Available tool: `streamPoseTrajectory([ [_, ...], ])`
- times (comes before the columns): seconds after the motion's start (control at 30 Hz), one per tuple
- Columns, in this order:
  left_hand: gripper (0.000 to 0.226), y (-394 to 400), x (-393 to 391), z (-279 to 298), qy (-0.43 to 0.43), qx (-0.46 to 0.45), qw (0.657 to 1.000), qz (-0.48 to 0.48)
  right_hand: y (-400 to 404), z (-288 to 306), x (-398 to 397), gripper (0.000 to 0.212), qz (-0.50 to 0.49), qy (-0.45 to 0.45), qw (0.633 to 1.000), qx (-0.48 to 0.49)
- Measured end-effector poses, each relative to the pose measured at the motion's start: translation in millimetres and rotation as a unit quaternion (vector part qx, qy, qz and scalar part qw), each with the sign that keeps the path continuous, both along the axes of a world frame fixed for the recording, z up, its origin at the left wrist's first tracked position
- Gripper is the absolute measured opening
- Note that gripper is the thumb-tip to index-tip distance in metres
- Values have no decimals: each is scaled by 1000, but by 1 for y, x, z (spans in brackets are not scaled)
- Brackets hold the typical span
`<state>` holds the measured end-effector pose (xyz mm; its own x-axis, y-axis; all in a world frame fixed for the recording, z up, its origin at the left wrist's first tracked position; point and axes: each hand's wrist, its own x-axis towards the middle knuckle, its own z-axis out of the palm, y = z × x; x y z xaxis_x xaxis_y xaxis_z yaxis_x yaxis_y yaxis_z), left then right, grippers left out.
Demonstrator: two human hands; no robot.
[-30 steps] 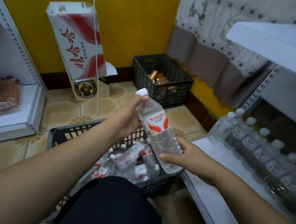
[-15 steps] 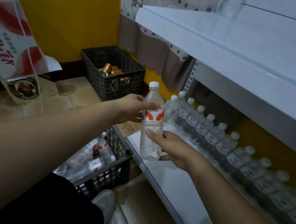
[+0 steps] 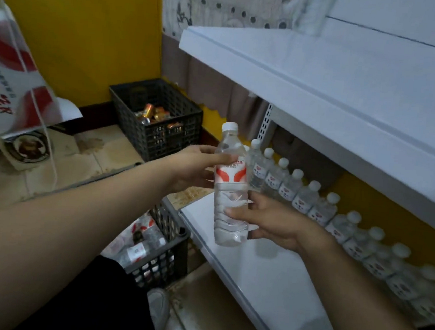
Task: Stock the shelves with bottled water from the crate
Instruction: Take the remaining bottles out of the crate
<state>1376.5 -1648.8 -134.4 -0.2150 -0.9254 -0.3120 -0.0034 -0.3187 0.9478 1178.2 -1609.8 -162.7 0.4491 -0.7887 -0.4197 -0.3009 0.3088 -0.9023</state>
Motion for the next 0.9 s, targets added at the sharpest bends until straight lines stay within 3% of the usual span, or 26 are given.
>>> streamPoseTrajectory([
  [0.23,37,77,28,52,-45,53,997,19,65,37,27,52,59,-8,998,6],
  [0.47,41,124,50,152,-68,-55,996,9,107,138,47,42,77,19,990,-121],
  [0.63,54,119,28,227,-27,-175,984,-5,104,211,31,37,15,34,973,-226],
  [0.73,53,104,1,266,8,-247,969,-9,89,249,16,47,-73,72,948,-303],
  [0.9,59,54,-48,291,36,-304,951,-29,48,276,-16,52,-166,93,906,-378],
])
